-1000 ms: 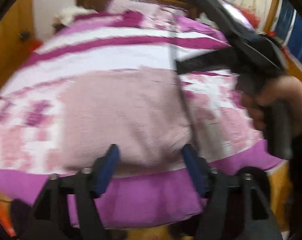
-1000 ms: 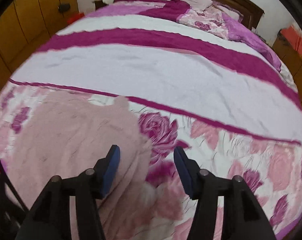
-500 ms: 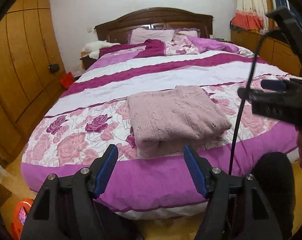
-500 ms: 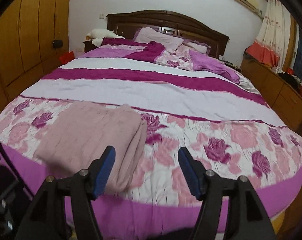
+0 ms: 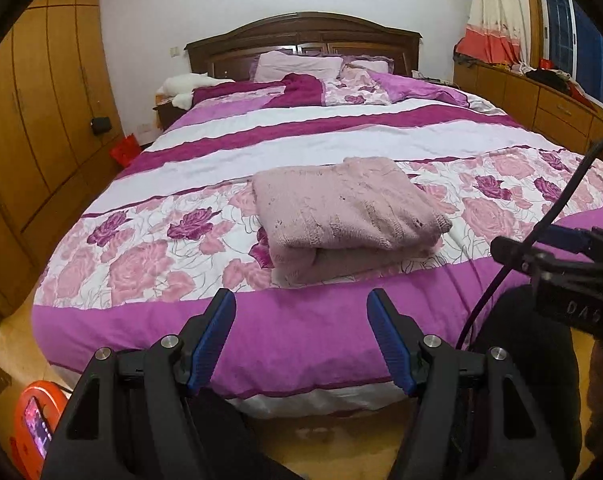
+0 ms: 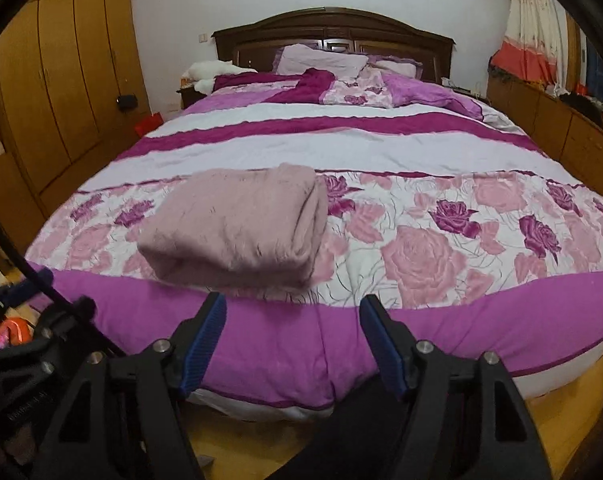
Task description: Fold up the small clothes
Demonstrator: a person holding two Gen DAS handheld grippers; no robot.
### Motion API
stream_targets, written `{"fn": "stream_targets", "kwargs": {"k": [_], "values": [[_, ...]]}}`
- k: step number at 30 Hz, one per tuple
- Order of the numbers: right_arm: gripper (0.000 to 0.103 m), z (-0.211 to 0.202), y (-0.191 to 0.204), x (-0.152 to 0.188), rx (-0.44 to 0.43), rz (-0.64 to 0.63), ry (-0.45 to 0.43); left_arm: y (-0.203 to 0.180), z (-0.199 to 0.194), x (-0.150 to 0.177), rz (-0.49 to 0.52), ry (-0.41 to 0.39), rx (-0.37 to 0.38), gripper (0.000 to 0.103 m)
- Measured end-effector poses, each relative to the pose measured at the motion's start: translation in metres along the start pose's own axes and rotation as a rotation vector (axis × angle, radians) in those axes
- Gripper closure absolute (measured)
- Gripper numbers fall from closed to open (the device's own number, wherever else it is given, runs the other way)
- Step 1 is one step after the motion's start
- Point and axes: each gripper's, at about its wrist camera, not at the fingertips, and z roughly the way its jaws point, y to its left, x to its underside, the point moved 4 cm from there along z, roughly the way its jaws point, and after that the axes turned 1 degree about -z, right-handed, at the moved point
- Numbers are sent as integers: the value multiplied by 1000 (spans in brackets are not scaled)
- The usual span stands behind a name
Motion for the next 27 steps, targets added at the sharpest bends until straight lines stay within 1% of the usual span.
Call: {"fn": "stream_targets", "kwargs": {"k": [7,14,17,22,27], "values": [[31,0,6,1,15,-32,-8,2,3,4,-17,19,11,57],[30,-4,13,1,25,-63,-26,8,3,5,-45,24,4,57],[30,-3,16,1,26,-73,-25,12,3,5,-65,34,26,57],[30,-2,24,3,34,-111,-23,13,2,5,-72,24,23,57],[27,-1,26,3,79,-154,-33,12,3,6,-69,27,28,57]]}}
